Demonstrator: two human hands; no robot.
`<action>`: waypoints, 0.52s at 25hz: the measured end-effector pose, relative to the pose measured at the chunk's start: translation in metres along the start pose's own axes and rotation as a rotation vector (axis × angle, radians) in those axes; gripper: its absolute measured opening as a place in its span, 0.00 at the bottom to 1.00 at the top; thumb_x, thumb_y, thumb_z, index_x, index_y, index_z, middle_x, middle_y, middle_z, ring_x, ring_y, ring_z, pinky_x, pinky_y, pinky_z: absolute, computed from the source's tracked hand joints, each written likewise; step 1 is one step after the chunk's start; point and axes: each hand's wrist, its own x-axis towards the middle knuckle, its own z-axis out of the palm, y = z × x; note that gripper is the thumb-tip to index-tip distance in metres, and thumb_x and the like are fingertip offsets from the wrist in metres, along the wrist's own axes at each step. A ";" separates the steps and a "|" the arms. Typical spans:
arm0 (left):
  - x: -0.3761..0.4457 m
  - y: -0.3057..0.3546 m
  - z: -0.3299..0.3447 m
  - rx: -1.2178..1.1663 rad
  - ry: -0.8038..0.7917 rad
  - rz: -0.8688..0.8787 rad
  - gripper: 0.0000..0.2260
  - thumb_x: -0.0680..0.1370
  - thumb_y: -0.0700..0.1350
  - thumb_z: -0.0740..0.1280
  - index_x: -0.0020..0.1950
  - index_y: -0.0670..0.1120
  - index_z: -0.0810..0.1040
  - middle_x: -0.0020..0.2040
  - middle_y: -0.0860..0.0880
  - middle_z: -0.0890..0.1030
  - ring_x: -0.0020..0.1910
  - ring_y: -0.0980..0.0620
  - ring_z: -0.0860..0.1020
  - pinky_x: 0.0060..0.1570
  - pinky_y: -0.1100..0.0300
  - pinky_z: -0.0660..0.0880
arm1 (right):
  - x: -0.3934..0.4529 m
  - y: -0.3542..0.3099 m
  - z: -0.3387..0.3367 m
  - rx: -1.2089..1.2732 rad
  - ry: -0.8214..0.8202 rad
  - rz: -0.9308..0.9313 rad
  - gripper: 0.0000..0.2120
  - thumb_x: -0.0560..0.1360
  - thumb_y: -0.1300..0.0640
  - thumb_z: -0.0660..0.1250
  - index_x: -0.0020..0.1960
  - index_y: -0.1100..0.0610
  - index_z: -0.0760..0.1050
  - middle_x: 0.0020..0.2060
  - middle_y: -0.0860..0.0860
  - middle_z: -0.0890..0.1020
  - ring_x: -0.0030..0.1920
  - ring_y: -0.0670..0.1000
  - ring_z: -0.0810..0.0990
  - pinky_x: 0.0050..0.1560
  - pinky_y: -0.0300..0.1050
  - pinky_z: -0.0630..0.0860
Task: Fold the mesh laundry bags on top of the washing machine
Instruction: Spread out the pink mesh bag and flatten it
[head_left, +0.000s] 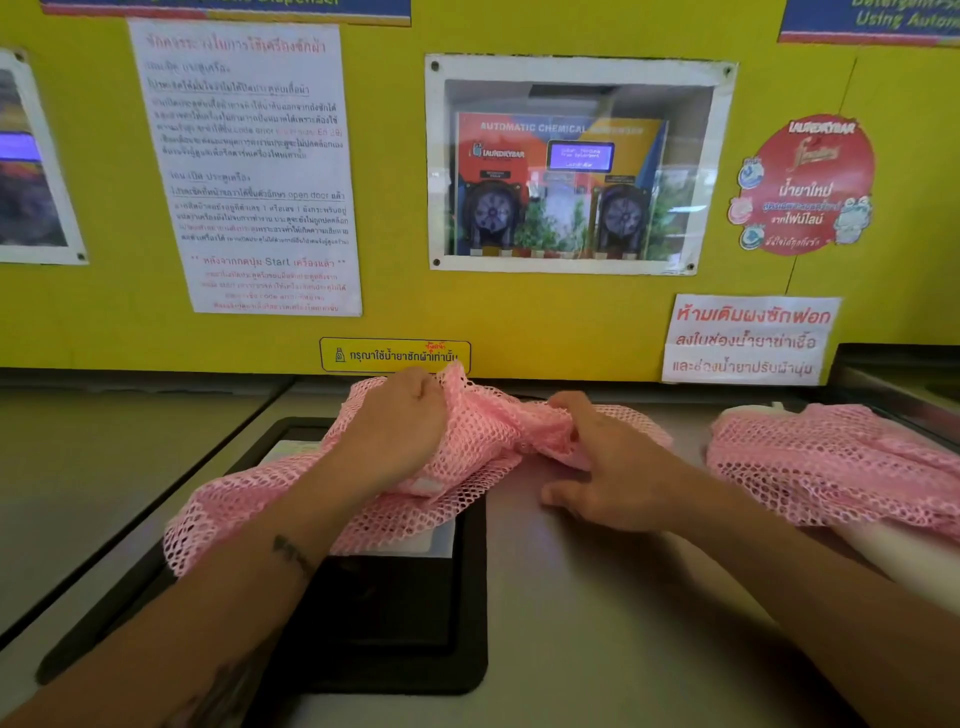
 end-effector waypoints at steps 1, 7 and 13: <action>-0.001 0.002 -0.003 -0.069 -0.023 0.022 0.15 0.83 0.48 0.51 0.42 0.45 0.71 0.38 0.51 0.72 0.37 0.52 0.70 0.36 0.57 0.63 | 0.005 0.005 0.001 -0.005 0.037 0.014 0.40 0.65 0.39 0.69 0.71 0.45 0.55 0.63 0.52 0.76 0.62 0.57 0.75 0.62 0.55 0.71; -0.005 -0.003 -0.010 -0.184 -0.290 0.147 0.09 0.77 0.40 0.63 0.46 0.53 0.79 0.41 0.50 0.77 0.35 0.52 0.72 0.36 0.58 0.68 | 0.009 0.003 -0.001 0.052 0.222 -0.043 0.34 0.69 0.54 0.64 0.73 0.49 0.56 0.69 0.53 0.70 0.67 0.56 0.69 0.67 0.58 0.68; 0.001 -0.016 -0.001 0.018 0.056 0.141 0.06 0.76 0.40 0.63 0.45 0.52 0.75 0.40 0.55 0.76 0.37 0.55 0.75 0.34 0.59 0.69 | -0.020 -0.030 -0.009 0.294 0.218 -0.282 0.23 0.70 0.66 0.66 0.61 0.48 0.65 0.47 0.46 0.80 0.48 0.46 0.78 0.46 0.45 0.76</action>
